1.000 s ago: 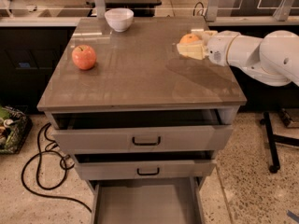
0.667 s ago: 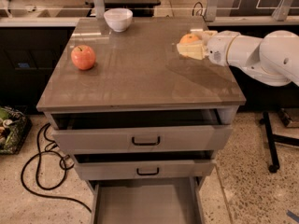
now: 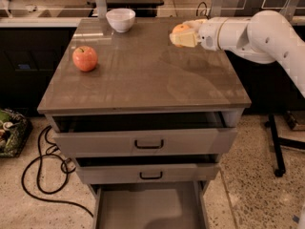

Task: Pick orange from bottom drawer and place on counter

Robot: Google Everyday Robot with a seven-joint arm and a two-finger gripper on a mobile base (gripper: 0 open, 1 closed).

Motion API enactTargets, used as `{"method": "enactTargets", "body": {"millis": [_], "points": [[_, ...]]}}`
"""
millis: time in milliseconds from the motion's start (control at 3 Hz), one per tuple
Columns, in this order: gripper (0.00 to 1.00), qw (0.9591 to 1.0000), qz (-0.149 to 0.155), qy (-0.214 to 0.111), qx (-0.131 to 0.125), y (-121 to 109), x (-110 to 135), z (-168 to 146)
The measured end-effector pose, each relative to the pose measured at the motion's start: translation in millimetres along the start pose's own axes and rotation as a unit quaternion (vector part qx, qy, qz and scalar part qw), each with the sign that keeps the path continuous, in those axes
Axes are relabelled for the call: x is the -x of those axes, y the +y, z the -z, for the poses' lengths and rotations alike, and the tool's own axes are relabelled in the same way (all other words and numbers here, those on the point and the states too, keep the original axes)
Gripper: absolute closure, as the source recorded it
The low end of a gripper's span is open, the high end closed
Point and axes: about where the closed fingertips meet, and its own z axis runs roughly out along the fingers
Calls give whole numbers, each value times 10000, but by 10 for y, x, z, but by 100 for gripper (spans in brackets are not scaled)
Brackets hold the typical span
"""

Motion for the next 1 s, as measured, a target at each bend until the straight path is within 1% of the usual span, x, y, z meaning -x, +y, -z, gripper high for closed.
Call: {"method": "enactTargets", "body": {"millis": [333,667,1000], "points": [[100,9995,-56,121,298,-127,16,-389],[100,9983,-136,196,529,-156,4,-690],[100,9969,-223,274,707,-129,-80,-921]]}}
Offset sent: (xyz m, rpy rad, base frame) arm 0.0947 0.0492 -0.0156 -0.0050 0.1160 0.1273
